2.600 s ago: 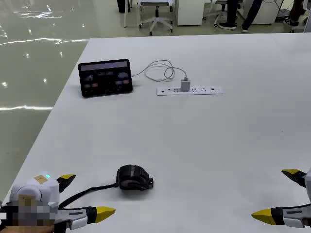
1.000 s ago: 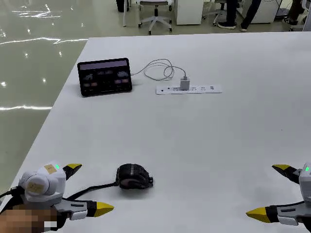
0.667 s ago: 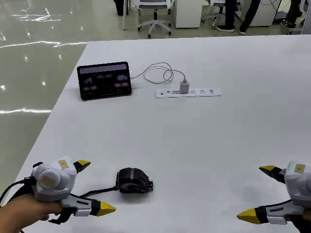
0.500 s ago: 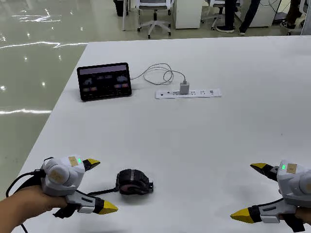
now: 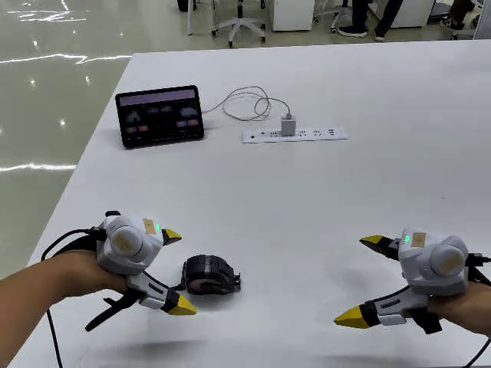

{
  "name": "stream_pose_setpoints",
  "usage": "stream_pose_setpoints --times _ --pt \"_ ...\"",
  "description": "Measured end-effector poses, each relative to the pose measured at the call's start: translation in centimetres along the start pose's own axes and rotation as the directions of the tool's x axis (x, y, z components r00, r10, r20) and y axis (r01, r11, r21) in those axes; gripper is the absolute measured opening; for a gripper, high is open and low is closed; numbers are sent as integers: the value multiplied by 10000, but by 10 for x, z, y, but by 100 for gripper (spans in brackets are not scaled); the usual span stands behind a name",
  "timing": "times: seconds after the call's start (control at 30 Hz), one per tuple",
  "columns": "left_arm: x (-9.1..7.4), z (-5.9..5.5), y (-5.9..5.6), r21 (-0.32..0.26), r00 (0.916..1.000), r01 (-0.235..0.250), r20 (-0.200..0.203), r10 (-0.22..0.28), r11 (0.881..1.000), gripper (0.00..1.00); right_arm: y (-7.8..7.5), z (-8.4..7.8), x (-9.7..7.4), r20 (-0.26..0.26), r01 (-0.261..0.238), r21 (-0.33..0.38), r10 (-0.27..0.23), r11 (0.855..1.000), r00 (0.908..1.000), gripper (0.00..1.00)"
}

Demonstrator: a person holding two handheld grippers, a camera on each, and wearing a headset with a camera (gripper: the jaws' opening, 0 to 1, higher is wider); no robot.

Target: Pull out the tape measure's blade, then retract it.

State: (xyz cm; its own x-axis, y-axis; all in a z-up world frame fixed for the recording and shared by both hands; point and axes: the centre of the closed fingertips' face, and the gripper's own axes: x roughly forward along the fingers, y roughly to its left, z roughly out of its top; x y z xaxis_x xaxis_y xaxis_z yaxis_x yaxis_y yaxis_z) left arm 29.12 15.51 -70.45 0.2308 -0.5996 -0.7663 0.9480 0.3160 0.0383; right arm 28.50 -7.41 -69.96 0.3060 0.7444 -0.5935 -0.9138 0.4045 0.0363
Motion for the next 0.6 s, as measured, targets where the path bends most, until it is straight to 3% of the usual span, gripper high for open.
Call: stream_pose_setpoints --times 0.2,0.33,0.4,0.47,0.6 --pt "7 7 4 155 9997 174 -202 -171 9997 78 10 9 21 -68 -355 -254 353 9990 9994 100" --pt "16 9 0 360 9978 491 -466 -474 9981 77 19 19 37 -87 -660 -433 657 9969 9978 100" --pt "18 3 -5 137 9918 819 -994 -801 9965 73 23 25 42 -3 -767 -405 767 9962 9971 100" --pt "21 5 -4 484 9920 771 -1044 -717 9958 68 27 30 49 37 -859 -487 862 9951 9963 100" --pt "27 7 -4 547 9903 859 -1137 -793 9948 67 33 41 63 54 -1120 -649 1126 9916 9936 100"
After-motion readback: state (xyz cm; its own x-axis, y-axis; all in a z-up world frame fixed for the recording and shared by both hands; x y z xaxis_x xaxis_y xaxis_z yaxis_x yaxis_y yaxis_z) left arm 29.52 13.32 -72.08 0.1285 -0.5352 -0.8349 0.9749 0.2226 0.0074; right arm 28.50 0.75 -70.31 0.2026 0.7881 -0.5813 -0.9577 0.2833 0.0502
